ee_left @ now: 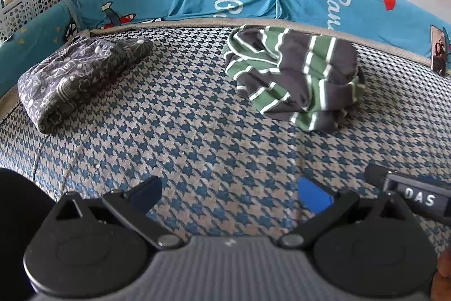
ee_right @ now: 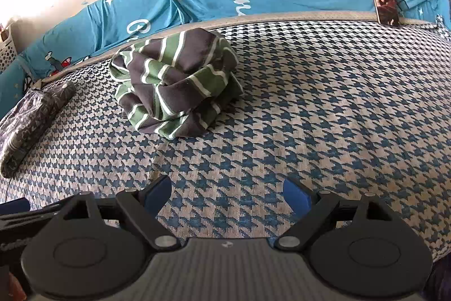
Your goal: Fold clothes
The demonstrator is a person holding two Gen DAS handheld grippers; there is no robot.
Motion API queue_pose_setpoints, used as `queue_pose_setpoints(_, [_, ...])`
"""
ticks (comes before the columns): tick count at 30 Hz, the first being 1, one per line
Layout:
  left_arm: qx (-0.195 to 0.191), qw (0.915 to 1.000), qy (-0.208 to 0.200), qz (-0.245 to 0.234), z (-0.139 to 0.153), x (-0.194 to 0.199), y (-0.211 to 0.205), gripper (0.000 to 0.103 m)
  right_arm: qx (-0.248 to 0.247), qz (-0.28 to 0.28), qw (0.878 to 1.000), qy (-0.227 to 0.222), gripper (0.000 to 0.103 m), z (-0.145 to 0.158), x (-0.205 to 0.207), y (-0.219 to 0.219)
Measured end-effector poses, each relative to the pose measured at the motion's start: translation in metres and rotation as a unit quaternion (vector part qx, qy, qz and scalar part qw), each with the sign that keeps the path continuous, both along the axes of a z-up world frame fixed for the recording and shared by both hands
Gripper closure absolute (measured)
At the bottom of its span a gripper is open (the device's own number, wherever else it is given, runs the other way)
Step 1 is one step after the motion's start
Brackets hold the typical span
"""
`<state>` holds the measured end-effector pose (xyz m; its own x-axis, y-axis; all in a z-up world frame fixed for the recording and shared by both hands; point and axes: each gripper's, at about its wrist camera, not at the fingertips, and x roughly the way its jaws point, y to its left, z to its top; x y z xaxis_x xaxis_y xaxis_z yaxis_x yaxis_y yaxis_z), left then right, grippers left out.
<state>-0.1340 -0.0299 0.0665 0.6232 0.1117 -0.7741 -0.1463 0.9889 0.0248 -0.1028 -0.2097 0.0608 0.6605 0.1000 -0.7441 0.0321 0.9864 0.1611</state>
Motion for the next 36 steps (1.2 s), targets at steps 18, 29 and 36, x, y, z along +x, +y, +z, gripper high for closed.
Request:
queue_pose_setpoints(18, [0.020, 0.9992, -0.028, -0.022, 0.019, -0.010, -0.019, 0.000, 0.004, -0.004, 1.000, -0.004, 0.017, 0.007, -0.001, -0.003])
queue_pose_setpoints(29, [0.033, 0.9990, -0.026, -0.013, 0.013, -0.007, -0.015, 0.000, -0.016, 0.001, 1.000, 0.001, 0.017, 0.003, 0.001, -0.001])
queue_pose_setpoints(36, [0.032, 0.9992, -0.024, -0.009, 0.011, -0.005, -0.013, 0.000, -0.023, 0.008, 1.000, 0.005, 0.017, 0.000, 0.002, 0.003])
